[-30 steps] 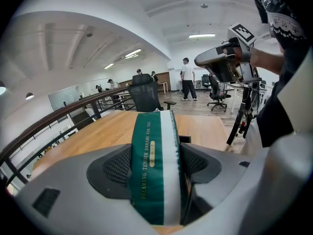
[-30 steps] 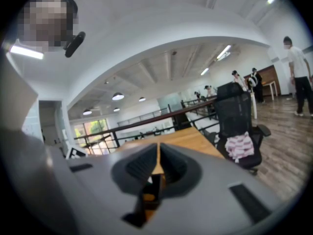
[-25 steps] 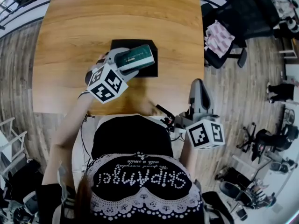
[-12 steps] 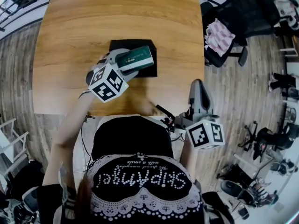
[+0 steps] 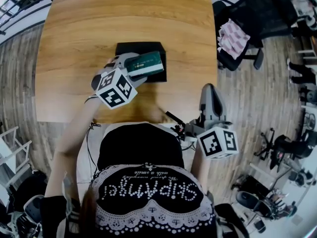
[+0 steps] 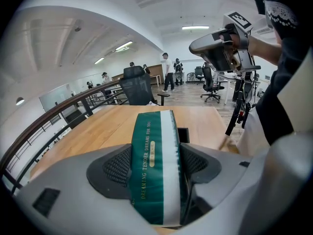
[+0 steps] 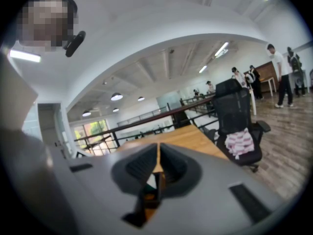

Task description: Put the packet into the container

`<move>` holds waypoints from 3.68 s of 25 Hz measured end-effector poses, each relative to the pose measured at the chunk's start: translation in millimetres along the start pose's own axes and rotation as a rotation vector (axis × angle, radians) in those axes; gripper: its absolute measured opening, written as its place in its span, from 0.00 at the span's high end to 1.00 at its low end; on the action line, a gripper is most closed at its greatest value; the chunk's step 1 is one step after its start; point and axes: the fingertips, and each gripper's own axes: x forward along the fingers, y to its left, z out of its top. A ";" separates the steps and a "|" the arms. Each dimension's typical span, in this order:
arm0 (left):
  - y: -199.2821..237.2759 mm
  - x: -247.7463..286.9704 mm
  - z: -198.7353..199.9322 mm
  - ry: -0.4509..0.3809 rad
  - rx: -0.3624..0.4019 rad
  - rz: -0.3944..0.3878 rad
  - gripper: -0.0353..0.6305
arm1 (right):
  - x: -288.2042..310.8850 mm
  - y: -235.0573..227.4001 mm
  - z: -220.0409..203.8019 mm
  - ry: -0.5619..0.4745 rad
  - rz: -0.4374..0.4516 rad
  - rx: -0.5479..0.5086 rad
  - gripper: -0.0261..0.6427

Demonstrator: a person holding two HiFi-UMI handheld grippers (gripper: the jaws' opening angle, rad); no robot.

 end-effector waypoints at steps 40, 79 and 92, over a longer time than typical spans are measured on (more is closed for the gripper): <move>-1.8 43.7 -31.3 0.132 -0.048 -0.104 0.44 | -7.3 -4.8 0.6 -0.004 -0.035 0.012 0.90; 4.0 41.2 -22.9 0.123 -0.079 -0.091 0.41 | -42.4 30.3 -16.4 -0.043 -0.120 0.025 0.90; 6.0 32.0 -11.7 0.079 -0.106 -0.103 0.41 | -43.6 35.9 -18.4 -0.055 -0.118 0.034 0.90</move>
